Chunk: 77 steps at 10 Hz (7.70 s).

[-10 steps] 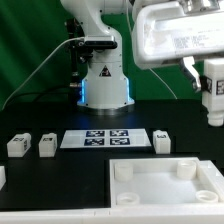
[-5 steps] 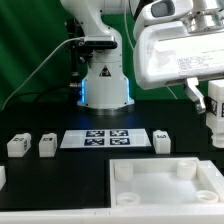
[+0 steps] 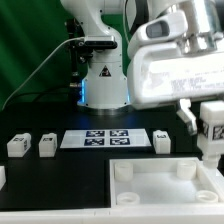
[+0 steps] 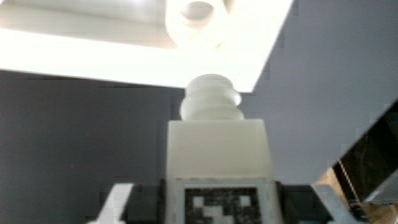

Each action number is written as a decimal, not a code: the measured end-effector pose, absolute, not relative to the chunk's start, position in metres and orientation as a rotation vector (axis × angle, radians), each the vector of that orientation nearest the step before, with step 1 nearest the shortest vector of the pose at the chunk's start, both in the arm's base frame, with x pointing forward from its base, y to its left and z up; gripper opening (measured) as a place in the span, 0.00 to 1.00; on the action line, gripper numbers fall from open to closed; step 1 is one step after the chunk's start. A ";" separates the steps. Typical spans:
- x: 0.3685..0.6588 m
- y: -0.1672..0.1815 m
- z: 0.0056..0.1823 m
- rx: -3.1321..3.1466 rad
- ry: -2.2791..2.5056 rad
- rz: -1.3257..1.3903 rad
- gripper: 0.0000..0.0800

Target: Assemble one leg

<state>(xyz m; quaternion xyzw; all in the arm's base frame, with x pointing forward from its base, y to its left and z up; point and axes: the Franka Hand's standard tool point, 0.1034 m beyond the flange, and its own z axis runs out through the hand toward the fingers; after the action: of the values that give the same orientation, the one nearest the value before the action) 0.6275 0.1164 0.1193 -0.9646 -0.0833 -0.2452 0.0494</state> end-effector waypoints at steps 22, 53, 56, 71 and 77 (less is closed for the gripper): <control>0.613 0.119 0.061 -2.926 -0.014 -0.870 0.36; 0.626 0.109 0.126 -3.036 -0.025 -0.003 0.81; 0.628 0.107 0.126 -3.048 -0.052 0.123 0.81; 0.638 0.107 0.074 -3.095 0.132 0.172 0.37; 0.641 0.115 0.070 -2.889 1.198 0.146 0.37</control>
Offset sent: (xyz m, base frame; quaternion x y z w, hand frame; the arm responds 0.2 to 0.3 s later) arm 0.0040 0.0067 -0.0158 0.0132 0.0233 0.0109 0.9996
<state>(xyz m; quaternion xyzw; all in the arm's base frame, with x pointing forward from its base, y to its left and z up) 0.6412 0.1150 0.0705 -0.9227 0.3827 0.0465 0.0052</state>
